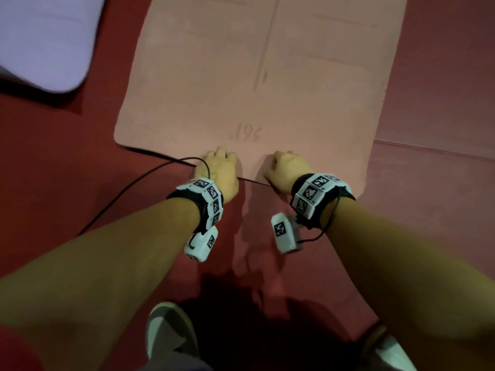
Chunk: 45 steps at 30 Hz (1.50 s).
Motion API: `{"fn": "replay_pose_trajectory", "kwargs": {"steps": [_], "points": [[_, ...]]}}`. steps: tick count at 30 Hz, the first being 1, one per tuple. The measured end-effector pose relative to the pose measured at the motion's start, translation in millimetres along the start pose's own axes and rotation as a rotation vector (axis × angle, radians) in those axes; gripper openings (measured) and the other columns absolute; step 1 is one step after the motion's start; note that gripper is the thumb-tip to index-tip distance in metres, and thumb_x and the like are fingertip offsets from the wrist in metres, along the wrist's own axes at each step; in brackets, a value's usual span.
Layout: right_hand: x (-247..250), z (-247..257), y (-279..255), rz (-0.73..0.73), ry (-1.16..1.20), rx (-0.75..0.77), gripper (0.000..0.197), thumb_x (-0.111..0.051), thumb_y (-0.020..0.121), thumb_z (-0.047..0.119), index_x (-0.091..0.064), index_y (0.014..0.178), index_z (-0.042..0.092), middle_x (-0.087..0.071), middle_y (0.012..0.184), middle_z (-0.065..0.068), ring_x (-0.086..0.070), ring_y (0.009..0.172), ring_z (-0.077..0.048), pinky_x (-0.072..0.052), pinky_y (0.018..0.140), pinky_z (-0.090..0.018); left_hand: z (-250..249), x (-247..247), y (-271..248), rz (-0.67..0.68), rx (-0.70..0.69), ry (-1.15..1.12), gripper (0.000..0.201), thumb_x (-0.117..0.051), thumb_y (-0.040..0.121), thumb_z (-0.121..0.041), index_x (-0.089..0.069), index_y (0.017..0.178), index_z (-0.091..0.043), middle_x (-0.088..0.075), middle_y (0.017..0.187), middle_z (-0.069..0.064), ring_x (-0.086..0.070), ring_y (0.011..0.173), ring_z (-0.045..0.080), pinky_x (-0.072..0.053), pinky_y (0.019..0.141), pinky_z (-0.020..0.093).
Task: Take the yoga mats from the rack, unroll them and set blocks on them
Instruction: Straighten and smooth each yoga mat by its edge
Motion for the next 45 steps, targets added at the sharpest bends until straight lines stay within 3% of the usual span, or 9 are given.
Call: {"fn": "replay_pose_trajectory", "kwargs": {"steps": [5, 10, 17, 22, 25, 28, 33, 39, 45], "points": [[20, 4, -57, -0.039, 0.322, -0.017, 0.046, -0.053, 0.095, 0.031, -0.050, 0.139, 0.017, -0.054, 0.134, -0.011, -0.055, 0.120, -0.030, -0.042, 0.099, -0.032, -8, 32, -36, 0.241, 0.036, -0.160, 0.062, -0.063, 0.085, -0.028, -0.041, 0.143, -0.023, -0.042, 0.143, 0.004, -0.037, 0.132, 0.029, -0.038, 0.103, 0.041], [69, 1, -126, -0.018, 0.482, -0.107, 0.057, -0.059, 0.095, 0.029, -0.039, 0.148, 0.022, -0.051, 0.141, -0.013, -0.050, 0.127, -0.030, -0.042, 0.103, -0.037, -20, 93, -90, 0.324, -0.006, -0.216, 0.073, -0.064, 0.087, -0.029, -0.031, 0.152, -0.027, -0.021, 0.160, -0.001, -0.024, 0.144, 0.030, -0.032, 0.111, 0.043], [177, 31, -236, -0.028, 0.584, -0.097, 0.056, -0.058, 0.095, 0.034, -0.040, 0.147, 0.025, -0.049, 0.144, -0.009, -0.051, 0.127, -0.026, -0.045, 0.103, -0.040, -47, 222, -177, 0.198, 0.099, -0.386, 0.057, -0.059, 0.093, -0.034, -0.040, 0.147, -0.025, -0.035, 0.152, 0.000, -0.034, 0.136, 0.029, -0.036, 0.105, 0.041], [300, 74, -329, -0.041, 0.628, -0.028, 0.050, -0.057, 0.097, 0.034, -0.044, 0.144, 0.023, -0.052, 0.139, -0.007, -0.054, 0.121, -0.024, -0.041, 0.090, -0.029, -61, 358, -238, 0.073, 0.227, -0.606, 0.055, -0.062, 0.092, -0.036, -0.045, 0.143, -0.023, -0.043, 0.146, 0.004, -0.039, 0.133, 0.031, -0.035, 0.107, 0.039], [388, 100, -389, -0.077, 0.631, 0.019, 0.047, -0.058, 0.096, 0.034, -0.049, 0.140, 0.020, -0.057, 0.131, -0.006, -0.056, 0.109, -0.022, -0.041, 0.089, -0.027, -71, 451, -275, -0.032, 0.297, -0.757, 0.053, -0.063, 0.090, -0.038, -0.049, 0.139, -0.022, -0.047, 0.143, 0.007, -0.044, 0.130, 0.031, -0.037, 0.110, 0.040], [471, 119, -454, -0.105, 0.661, 0.071, 0.045, -0.060, 0.095, 0.034, -0.052, 0.137, 0.018, -0.059, 0.126, -0.006, -0.057, 0.101, -0.020, -0.049, 0.096, -0.036, -82, 548, -320, -0.189, 0.342, -0.957, 0.048, -0.064, 0.091, -0.036, -0.054, 0.134, -0.019, -0.052, 0.138, 0.007, -0.052, 0.124, 0.026, -0.041, 0.106, 0.036], [566, 122, -536, -0.142, 0.717, 0.124, 0.042, -0.062, 0.093, 0.037, -0.055, 0.132, 0.022, -0.061, 0.124, -0.006, -0.059, 0.112, -0.022, -0.047, 0.103, -0.045, -104, 656, -379, -0.376, 0.328, -1.215, 0.039, -0.065, 0.092, -0.035, -0.059, 0.127, -0.020, -0.060, 0.129, 0.001, -0.057, 0.116, 0.018, -0.045, 0.102, 0.035], [635, 119, -568, -0.197, 0.765, 0.175, 0.041, -0.063, 0.091, 0.039, -0.057, 0.129, 0.023, -0.062, 0.119, -0.003, -0.061, 0.110, -0.023, -0.051, 0.098, -0.046, -130, 718, -401, -0.461, 0.339, -1.418, 0.035, -0.063, 0.095, -0.028, -0.058, 0.127, -0.016, -0.059, 0.119, -0.003, -0.057, 0.107, 0.013, -0.040, 0.090, 0.025], [694, 129, -537, -0.156, 0.840, 0.211, 0.037, -0.060, 0.095, 0.035, -0.055, 0.128, 0.022, -0.061, 0.122, -0.006, -0.064, 0.106, -0.024, -0.054, 0.088, -0.040, -153, 763, -356, -0.486, 0.346, -1.517, 0.033, -0.061, 0.096, -0.025, -0.057, 0.127, -0.012, -0.058, 0.112, -0.004, -0.056, 0.104, 0.013, -0.039, 0.089, 0.025]]}}
Point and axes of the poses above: each hand's wrist, its own y-axis towards the middle knuckle, its own x-axis out of the back of the hand, z = x × y, the point moved 6 cm from there along y, towards the middle knuckle
